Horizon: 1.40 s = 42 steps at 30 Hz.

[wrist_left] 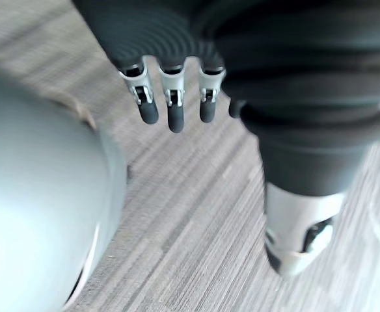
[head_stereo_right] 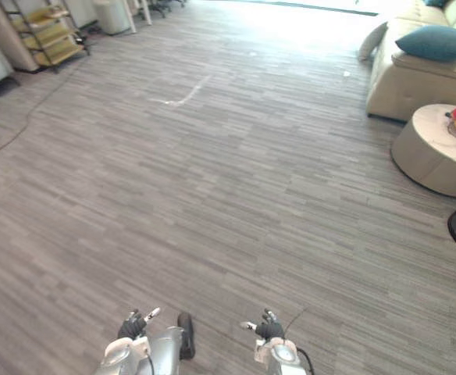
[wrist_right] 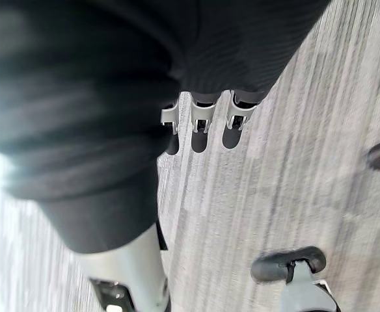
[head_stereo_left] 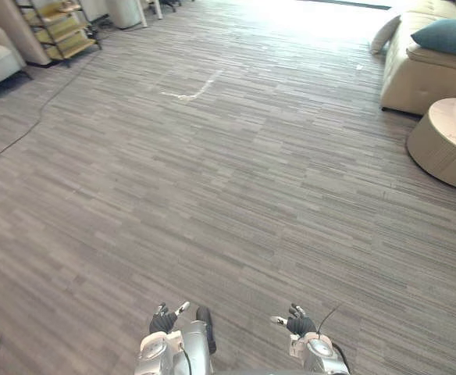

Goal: Pick up cushions and gather them together orderly.

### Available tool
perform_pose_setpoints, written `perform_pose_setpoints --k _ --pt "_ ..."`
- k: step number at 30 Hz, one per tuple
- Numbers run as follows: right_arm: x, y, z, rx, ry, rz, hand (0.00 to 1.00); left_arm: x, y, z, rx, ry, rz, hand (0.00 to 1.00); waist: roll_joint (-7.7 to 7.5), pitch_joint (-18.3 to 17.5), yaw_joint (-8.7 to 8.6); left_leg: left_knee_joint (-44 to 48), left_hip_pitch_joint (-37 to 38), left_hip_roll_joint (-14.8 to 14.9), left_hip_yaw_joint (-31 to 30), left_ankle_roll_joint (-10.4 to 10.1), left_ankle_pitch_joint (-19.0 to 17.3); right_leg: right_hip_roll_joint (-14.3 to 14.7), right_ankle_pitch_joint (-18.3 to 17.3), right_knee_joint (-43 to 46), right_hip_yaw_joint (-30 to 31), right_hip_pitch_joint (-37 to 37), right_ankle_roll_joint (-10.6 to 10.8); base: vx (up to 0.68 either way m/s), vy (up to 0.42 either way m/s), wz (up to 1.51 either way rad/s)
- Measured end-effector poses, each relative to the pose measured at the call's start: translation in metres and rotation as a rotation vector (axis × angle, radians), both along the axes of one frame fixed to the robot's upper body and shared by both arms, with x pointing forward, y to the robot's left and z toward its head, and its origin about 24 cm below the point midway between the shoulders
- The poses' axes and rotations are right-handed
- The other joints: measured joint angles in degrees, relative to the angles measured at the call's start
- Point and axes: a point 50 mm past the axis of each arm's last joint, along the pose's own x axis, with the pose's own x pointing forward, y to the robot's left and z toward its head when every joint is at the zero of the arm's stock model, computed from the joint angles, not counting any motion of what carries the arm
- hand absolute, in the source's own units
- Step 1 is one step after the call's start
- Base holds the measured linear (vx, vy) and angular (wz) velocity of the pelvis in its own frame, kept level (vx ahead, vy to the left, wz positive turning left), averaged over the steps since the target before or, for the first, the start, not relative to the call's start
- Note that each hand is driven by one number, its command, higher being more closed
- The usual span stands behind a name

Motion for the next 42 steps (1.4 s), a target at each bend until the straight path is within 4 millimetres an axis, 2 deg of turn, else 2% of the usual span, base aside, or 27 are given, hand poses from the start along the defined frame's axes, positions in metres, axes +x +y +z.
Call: perform_pose_setpoints --k 1,2,3,5,6,7,10,12,13,14,15,17,18,19,20,22,25,26,27,29,30,31,34,35,36,39,42 --pt "-0.001 0.000 0.000 0.000 0.003 0.000 0.00 0.000 0.000 0.000 0.001 0.001 0.000 0.00 -0.17 0.02 -0.02 -0.06 0.62 -0.31 0.12 0.18 -0.35 -0.08 0.35 1.93 -0.11 -0.65 0.70 0.73 0.397 -0.39" --pt "-0.008 0.000 -0.003 -0.004 0.027 0.007 0.00 -0.001 0.002 -0.001 0.006 0.012 0.001 0.00 -0.80 0.48 -0.16 -0.78 4.91 -1.68 1.51 0.65 -3.18 -0.04 5.95 17.99 -0.37 -6.65 9.47 0.52 0.272 -0.40" --pt "-0.009 -0.002 -0.004 -0.009 0.031 0.011 0.00 -0.001 0.002 -0.002 0.003 0.020 -0.002 0.00 -0.47 0.80 -0.18 -0.79 8.09 -2.40 1.84 0.59 -5.35 0.02 10.47 28.84 -1.26 -11.19 13.35 0.63 0.329 -0.48" --pt "0.002 -0.010 0.002 -0.033 -0.021 0.019 0.00 -0.004 -0.009 -0.007 -0.018 0.072 -0.041 0.00 1.94 2.02 -1.95 -2.96 17.05 -2.82 1.81 0.74 -8.16 -0.43 10.64 42.19 -7.32 -18.47 12.24 0.64 0.317 -0.21" --pt "0.003 -0.013 0.004 -0.041 -0.038 0.016 0.00 -0.003 -0.016 -0.008 -0.031 0.080 -0.059 0.00 2.98 1.73 -2.50 -6.11 21.46 -3.08 1.86 0.76 -8.18 -1.30 8.70 42.80 -11.33 -23.71 9.18 0.60 0.280 -0.02" --pt "0.005 -0.013 0.005 -0.042 -0.047 0.015 0.00 -0.002 -0.018 -0.008 -0.035 0.077 -0.062 0.00 3.08 1.62 -2.52 -7.33 22.66 -3.15 1.85 0.75 -8.20 -1.55 8.03 42.13 -12.62 -25.41 8.20 0.37 0.159 0.08" --pt "0.013 -0.018 0.009 -0.039 -0.076 -0.021 0.00 0.004 -0.028 -0.007 -0.045 0.077 -0.109 0.00 2.02 2.56 -3.39 -14.32 32.11 -3.75 0.94 2.02 -9.03 -3.02 4.98 22.36 -20.78 -32.03 3.66 0.54 0.068 0.33" --pt "0.017 -0.022 0.010 -0.043 -0.088 -0.041 0.00 0.004 -0.035 -0.008 -0.054 0.080 -0.135 0.00 1.95 2.45 -5.25 -15.83 35.51 -4.48 -1.54 2.10 -12.74 -2.86 10.95 3.09 -22.28 -32.67 2.29 0.61 -0.079 0.51" --pt "0.017 -0.022 0.010 -0.043 -0.087 -0.040 0.00 0.004 -0.035 -0.008 -0.055 0.080 -0.137 0.00 1.95 2.45 -5.33 -16.09 35.85 -4.58 -1.72 1.78 -12.98 -2.89 11.33 2.13 -22.21 -32.76 2.05 0.76 -0.160 0.54" --pt "0.016 -0.025 0.010 -0.052 -0.083 -0.038 0.00 -0.002 -0.038 -0.010 -0.064 0.095 -0.155 0.00 1.89 2.45 -5.64 -16.56 38.96 -5.47 -3.90 1.26 -14.23 -2.78 15.97 2.14 -21.01 -33.08 -2.01 0.42 -0.096 0.23" --pt "0.018 -0.029 0.011 -0.060 -0.084 -0.035 0.00 -0.005 -0.040 -0.011 -0.071 0.102 -0.156 0.00 2.08 2.36 -5.77 -15.44 39.80 -5.16 -4.65 1.31 -14.22 -2.59 15.54 4.61 -20.77 -33.03 -2.82 0.66 -0.180 0.32" --pt "0.019 -0.039 0.012 -0.090 -0.084 -0.027 0.00 -0.007 -0.044 -0.013 -0.081 0.112 -0.169 0.00 6.44 1.27 -6.02 3.07 32.95 -0.97 -8.09 0.00 -13.41 -1.86 9.54 6.84 -23.47 -30.33 -3.47 0.67 -0.248 0.31" --pt "0.019 -0.041 0.013 -0.095 -0.085 -0.027 0.00 -0.006 -0.043 -0.012 -0.081 0.107 -0.161 0.00 7.08 1.61 -6.09 11.57 29.38 0.22 -9.32 -3.23 -11.38 -1.43 8.41 6.59 -23.64 -28.88 -3.79 0.75 -0.261 0.17" --pt "0.020 -0.043 0.013 -0.102 -0.082 -0.024 0.00 -0.006 -0.039 -0.012 -0.078 0.105 -0.129 0.00 8.35 2.40 -5.38 28.07 21.89 3.46 -11.16 -8.54 -4.23 0.28 6.76 4.82 -23.64 -25.13 -4.73 0.65 -0.160 -0.24" --pt "0.022 -0.043 0.013 -0.100 -0.078 -0.023 0.00 -0.008 -0.033 -0.011 -0.075 0.098 -0.093 0.00 9.49 3.03 -4.67 40.03 16.56 6.60 -10.46 -8.76 -3.70 2.21 5.48 2.47 -23.22 -20.42 -5.79 0.52 -0.108 -0.41" --pt "0.018 -0.033 0.008 -0.083 -0.043 -0.010 0.00 -0.009 -0.025 -0.010 -0.053 0.088 -0.079 0.00 8.54 3.75 -4.05 45.65 10.51 7.79 -8.58 -6.20 -5.10 2.83 3.18 -1.61 -21.76 -12.60 -6.89 0.60 -0.056 -0.51" --pt "0.020 -0.022 0.008 -0.068 -0.043 0.017 0.00 -0.005 -0.017 -0.005 -0.026 0.050 -0.068 0.00 7.20 3.57 -2.20 37.88 2.70 9.04 -2.02 -4.34 -7.42 2.38 2.23 -8.82 -17.90 -4.74 -6.49 0.54 0.007 -0.62" --pt "0.023 -0.021 0.009 -0.067 -0.049 0.019 0.00 -0.004 -0.018 -0.004 -0.026 0.034 -0.062 0.00 7.02 3.62 -1.47 25.33 -0.70 8.33 0.22 -3.34 -7.96 1.61 2.14 -12.73 -15.69 -0.30 -4.99 0.61 0.098 -0.70" --pt "0.023 -0.021 0.009 -0.067 -0.049 0.017 0.00 -0.004 -0.018 -0.004 -0.024 0.034 -0.058 0.00 7.00 3.61 -1.28 21.13 -0.70 7.69 0.48 -3.58 -7.74 1.35 1.99 -13.42 -15.24 0.47 -4.57 0.76 0.174 -0.74" --pt "0.021 -0.023 0.008 -0.068 -0.042 0.009 0.00 -0.012 -0.013 -0.005 -0.013 0.044 -0.042 0.00 6.17 2.99 -0.72 0.47 -1.07 3.90 -1.77 -4.38 -1.21 -0.89 -1.29 -16.87 -11.95 6.03 -2.32 0.82 0.322 -0.78" --pt "0.017 -0.021 0.006 -0.066 -0.028 0.012 0.00 -0.013 -0.009 -0.005 -0.007 0.046 -0.036 0.00 5.03 1.96 -0.16 0.68 -0.70 2.75 -2.09 -3.45 2.52 -2.12 -2.16 -17.05 -10.62 6.88 -1.61 0.73 0.317 -0.68" --pt "0.015 -0.021 0.005 -0.065 -0.017 0.014 0.00 -0.013 -0.006 -0.005 0.003 0.047 -0.034 0.00 3.91 1.23 -0.04 1.20 -0.43 1.55 -1.42 -1.64 1.55 -3.28 -2.20 -16.43 -9.53 6.96 -1.54 0.65 0.271 -0.42" --pt "0.002 -0.012 -0.001 -0.037 0.018 0.004 0.00 -0.015 0.006 -0.005 0.038 0.071 -0.036 0.00 0.51 -0.11 -0.34 3.40 3.55 -0.50 0.70 1.35 -2.55 -5.03 4.04 1.61 -6.39 0.60 4.75 0.75 0.331 -0.32" --pt "-0.003 -0.010 -0.002 -0.030 0.030 0.003 0.00 -0.017 0.009 -0.006 0.045 0.086 -0.036 0.00 -0.25 -0.11 -0.37 0.91 8.34 -1.82 1.35 1.69 -3.93 -4.77 12.29 16.70 -6.17 -5.65 7.77 0.75 0.297 -0.27" --pt "-0.010 -0.010 -0.004 -0.031 0.046 0.003 0.00 -0.018 0.007 -0.008 0.038 0.101 -0.041 0.00 0.77 0.64 -1.61 -1.75 14.21 -2.62 1.06 1.69 -6.65 -4.41 17.63 32.12 -6.91 -12.72 9.02 0.61 0.229 -0.20" --pt "-0.003 -0.015 0.001 -0.057 -0.005 0.019 0.00 -0.017 0.001 -0.011 0.024 0.132 -0.073 0.00 1.24 1.20 -2.90 -5.65 22.73 -3.62 0.39 1.81 -7.75 -4.34 12.35 42.18 -10.89 -21.10 7.82 0.53 0.147 0.16" --pt "0.007 -0.020 0.007 -0.080 -0.056 0.029 0.00 -0.005 -0.014 -0.009 0.002 0.111 -0.123 0.00 1.85 1.75 -3.79 -10.79 30.62 -3.00 -0.57 3.48 -8.82 -4.32 7.10 32.00 -18.70 -30.39 3.82 0.58 0.040 0.33"
